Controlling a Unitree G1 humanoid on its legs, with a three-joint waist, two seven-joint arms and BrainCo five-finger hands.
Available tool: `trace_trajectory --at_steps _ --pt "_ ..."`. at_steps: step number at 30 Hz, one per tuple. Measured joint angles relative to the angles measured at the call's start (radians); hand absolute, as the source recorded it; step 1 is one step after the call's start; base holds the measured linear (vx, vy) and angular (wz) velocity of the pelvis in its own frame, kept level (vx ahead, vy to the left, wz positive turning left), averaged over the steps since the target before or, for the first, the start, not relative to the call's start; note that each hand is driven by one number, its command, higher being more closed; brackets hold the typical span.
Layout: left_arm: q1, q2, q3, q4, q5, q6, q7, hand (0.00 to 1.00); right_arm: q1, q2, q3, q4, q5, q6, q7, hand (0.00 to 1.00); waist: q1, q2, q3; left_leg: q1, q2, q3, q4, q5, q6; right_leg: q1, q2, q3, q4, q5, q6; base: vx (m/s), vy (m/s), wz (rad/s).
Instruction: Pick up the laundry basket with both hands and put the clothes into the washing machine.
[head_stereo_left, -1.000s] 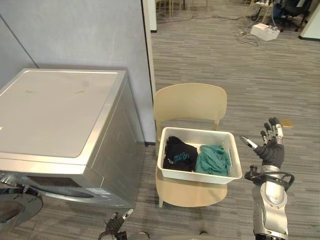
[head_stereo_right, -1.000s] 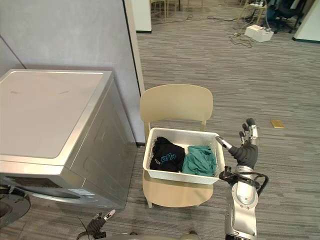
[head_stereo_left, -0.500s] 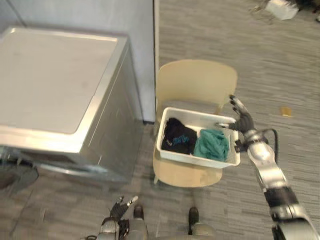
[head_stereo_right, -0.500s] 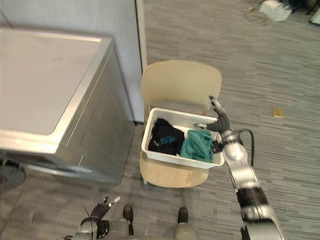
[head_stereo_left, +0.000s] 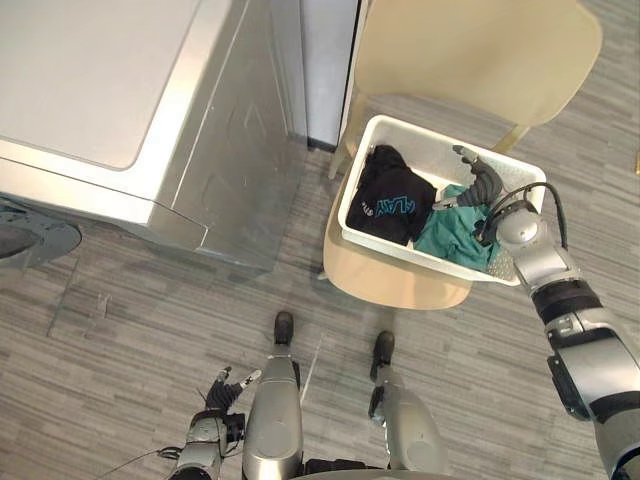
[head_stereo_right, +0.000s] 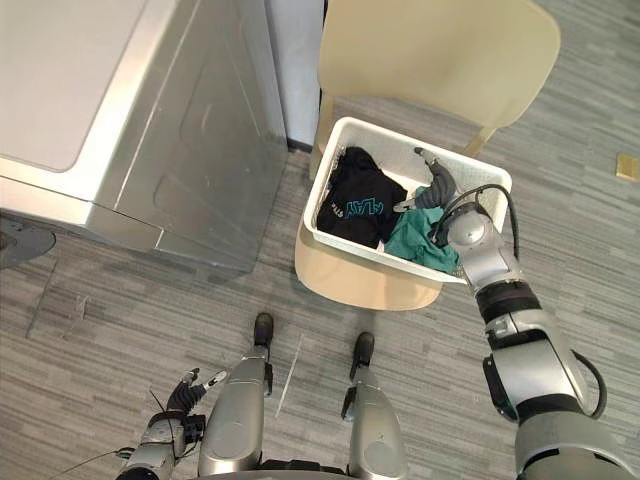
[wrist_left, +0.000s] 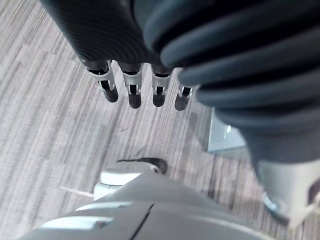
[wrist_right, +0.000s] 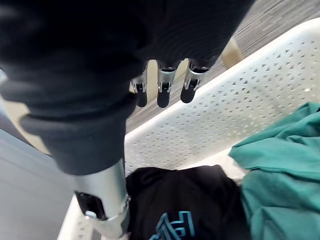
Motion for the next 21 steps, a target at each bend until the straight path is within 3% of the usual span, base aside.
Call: trace_trajectory --at_steps 7,12,17,21 --pt "-0.008 0.005 -0.035 -0.021 -0.002 -0.012 0.033 0.0 -0.06 -0.012 -0.003 0.087 -0.01 0.003 -0.026 0.0 0.0 0.005 0.004 -0.117 0.002 -0.031 0.026 0.001 0.003 -0.09 0.007 -0.018 -0.003 0.028 -0.01 -0.03 0.004 0.05" --pt "-0.01 -0.006 -0.046 -0.089 -0.002 -0.014 0.066 0.0 -0.117 -0.029 -0.005 0.189 -0.017 0.004 -0.063 0.0 0.004 0.032 0.032 -0.222 -0.003 -0.083 0.032 0.019 0.001 -0.161 0.007 -0.063 -0.007 0.036 -0.014 -0.04 0.008 0.19" --pt "-0.047 -0.025 -0.057 -0.158 -0.001 -0.017 0.09 0.0 -0.175 -0.071 -0.027 0.262 -0.002 0.006 -0.112 0.0 0.04 0.064 0.05 -0.352 -0.019 -0.153 0.033 0.06 -0.003 -0.235 0.014 -0.124 -0.04 0.037 -0.014 -0.02 0.02 0.28" --pt "-0.048 -0.051 -0.025 -0.261 -0.001 -0.017 0.109 0.0 -0.186 -0.091 -0.098 0.249 -0.002 0.001 -0.175 0.0 0.06 0.065 0.05 -0.45 -0.019 -0.183 0.047 0.072 -0.002 -0.305 0.01 -0.165 -0.036 0.037 -0.014 -0.02 0.032 0.18"
